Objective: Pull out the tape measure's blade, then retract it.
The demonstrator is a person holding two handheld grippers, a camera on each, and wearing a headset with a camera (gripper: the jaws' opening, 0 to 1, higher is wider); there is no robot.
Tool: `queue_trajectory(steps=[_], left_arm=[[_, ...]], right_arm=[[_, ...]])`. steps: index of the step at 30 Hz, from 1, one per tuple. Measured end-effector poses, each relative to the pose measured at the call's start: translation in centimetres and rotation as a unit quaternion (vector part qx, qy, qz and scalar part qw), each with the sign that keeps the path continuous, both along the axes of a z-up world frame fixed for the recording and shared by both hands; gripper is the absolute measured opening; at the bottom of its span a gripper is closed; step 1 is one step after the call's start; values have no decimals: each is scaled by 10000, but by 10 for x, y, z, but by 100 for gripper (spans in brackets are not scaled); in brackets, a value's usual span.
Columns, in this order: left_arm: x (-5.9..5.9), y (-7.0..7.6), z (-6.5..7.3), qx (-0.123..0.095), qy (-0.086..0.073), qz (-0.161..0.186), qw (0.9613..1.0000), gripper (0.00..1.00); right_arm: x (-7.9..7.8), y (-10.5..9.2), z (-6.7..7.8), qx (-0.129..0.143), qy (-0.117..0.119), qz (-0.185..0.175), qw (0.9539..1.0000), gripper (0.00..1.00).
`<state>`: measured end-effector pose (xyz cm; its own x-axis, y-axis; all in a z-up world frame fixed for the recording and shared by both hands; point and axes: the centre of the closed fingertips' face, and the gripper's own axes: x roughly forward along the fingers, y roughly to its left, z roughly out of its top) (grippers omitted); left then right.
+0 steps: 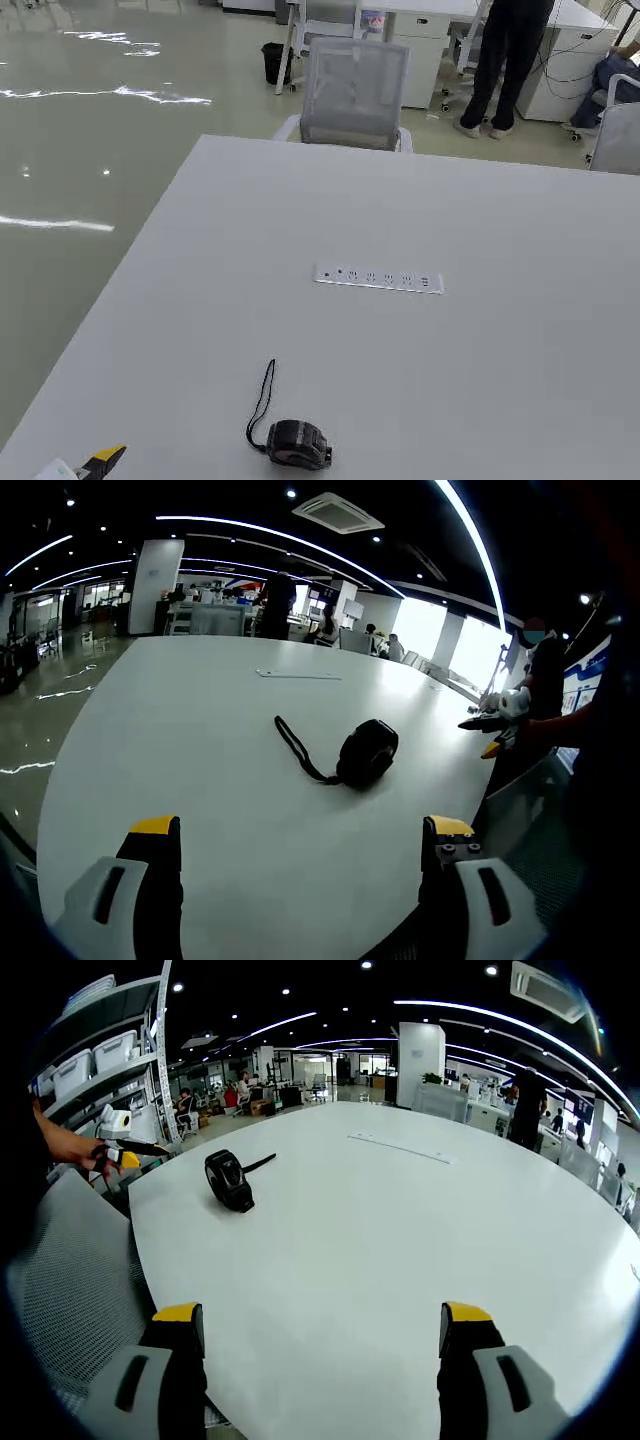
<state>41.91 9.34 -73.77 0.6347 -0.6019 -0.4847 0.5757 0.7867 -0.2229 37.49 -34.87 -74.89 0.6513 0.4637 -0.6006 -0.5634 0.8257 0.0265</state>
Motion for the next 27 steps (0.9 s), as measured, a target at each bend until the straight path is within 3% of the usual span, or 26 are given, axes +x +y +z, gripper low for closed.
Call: queue_trajectory(steps=[3,13,20,27], left_arm=[[-2,-3,1,-57,92,-40,9999,99],[3,-8,7,-4,-31,-143,9999,99],[1,-10,11,-6,-16,-168,9999,99],[5,-9,8,-10,-42,-211,9998,99]], right_arm=[[-1,-4,1,-1,-20,-34,10000,100],[-4,-8,-3,-112,7,32,9999,100],[-5,-5,-3,-108,19,42,9999,100],[-8,-3,-5,-115,31,91,9999,100]])
